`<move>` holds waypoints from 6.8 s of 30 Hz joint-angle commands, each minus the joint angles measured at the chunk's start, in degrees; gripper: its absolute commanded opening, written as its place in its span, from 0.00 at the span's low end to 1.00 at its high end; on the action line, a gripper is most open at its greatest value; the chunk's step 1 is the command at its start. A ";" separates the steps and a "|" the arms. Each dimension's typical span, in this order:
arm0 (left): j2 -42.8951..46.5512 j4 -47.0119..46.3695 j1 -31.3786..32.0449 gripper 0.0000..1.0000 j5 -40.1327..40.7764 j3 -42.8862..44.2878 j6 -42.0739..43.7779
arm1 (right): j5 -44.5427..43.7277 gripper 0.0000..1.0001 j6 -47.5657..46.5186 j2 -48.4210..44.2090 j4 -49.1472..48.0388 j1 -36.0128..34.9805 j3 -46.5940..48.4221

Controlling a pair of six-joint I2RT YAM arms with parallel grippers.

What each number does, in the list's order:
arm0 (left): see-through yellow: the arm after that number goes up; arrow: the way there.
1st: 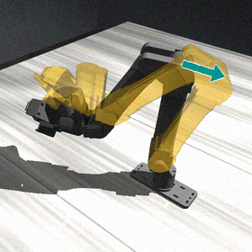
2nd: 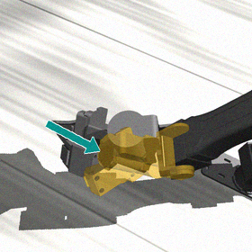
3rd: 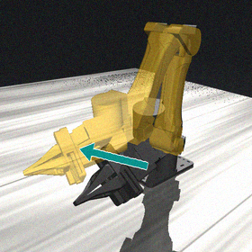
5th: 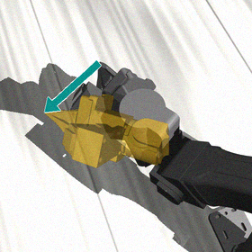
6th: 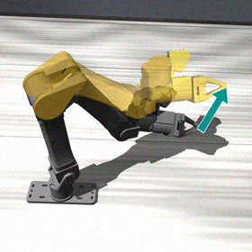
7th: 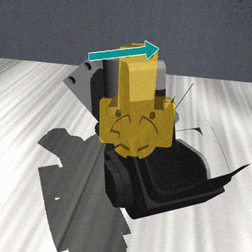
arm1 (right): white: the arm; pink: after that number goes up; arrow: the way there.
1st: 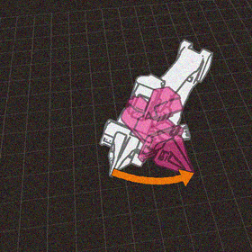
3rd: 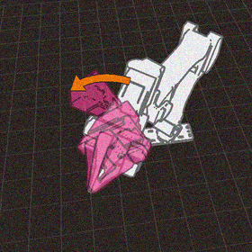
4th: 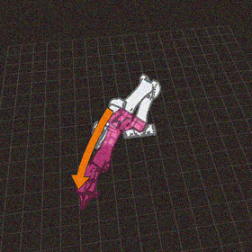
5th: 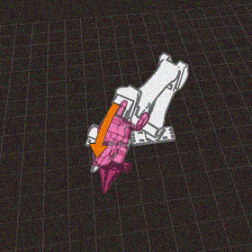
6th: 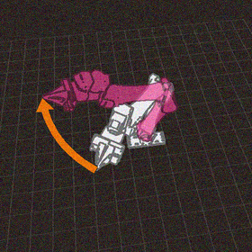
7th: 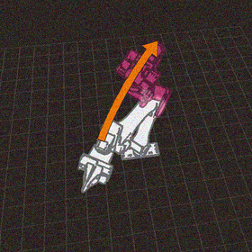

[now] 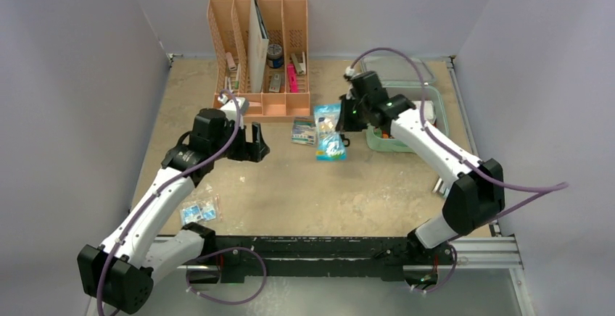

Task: Organize the medicine kit
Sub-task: Place the medical item at the medicine box, then pick up the medical item at the center of the board, then place the medical item at the medicine box.

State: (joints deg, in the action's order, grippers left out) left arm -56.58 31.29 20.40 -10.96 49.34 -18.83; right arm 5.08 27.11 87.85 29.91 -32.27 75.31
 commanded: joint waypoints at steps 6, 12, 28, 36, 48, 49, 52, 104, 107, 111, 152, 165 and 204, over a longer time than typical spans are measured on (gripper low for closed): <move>4.88 -2.26 0.25 0.87 0.09 -1.05 4.06 | -1.88 0.00 -13.65 1.57 11.64 14.80 13.47; 7.54 -1.31 0.25 0.90 5.15 -1.00 4.81 | 0.52 0.00 -18.38 5.87 15.69 24.20 19.48; 8.41 -0.25 0.25 0.92 13.43 -1.30 6.44 | 6.96 0.00 -29.17 23.03 17.41 35.96 26.85; 8.72 -0.19 0.25 0.91 14.31 -1.39 6.53 | 8.96 0.00 -29.95 28.32 14.22 36.70 27.36; 8.30 0.87 0.25 0.91 17.29 -1.37 6.74 | 9.08 0.00 -31.01 31.00 10.08 37.65 26.72; 8.12 0.88 0.25 0.91 17.63 -1.43 6.78 | 8.77 0.00 -30.87 31.20 10.04 37.64 26.97; 7.22 0.92 0.25 0.91 18.41 -1.27 6.79 | 7.01 0.08 -30.44 30.90 10.44 37.64 27.49; 8.16 1.51 0.23 0.89 15.00 -1.05 7.30 | 30.69 0.49 -58.65 30.93 -18.43 11.33 14.53; 8.30 1.64 0.25 0.89 15.02 -0.99 7.32 | 31.60 0.51 -60.20 33.27 -18.47 11.03 16.60; 8.89 1.63 0.25 0.89 15.22 -1.26 7.40 | 32.62 0.51 -63.72 36.42 -16.05 10.08 19.96; 8.43 1.79 0.21 0.90 17.73 -1.27 6.31 | 29.16 0.00 -70.71 23.35 -2.31 6.52 15.69; 8.94 2.46 0.24 1.00 16.19 -1.00 6.00 | 24.27 0.00 -53.21 6.52 -5.26 6.52 9.42; 7.58 2.03 0.34 1.00 14.80 -1.74 6.33 | -6.18 0.00 -28.15 5.43 6.41 32.16 16.13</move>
State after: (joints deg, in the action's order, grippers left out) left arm -49.34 34.06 20.40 2.98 47.88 -12.84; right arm -4.84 -5.93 91.55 36.99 -2.35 87.57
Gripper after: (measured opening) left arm 0.998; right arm 0.004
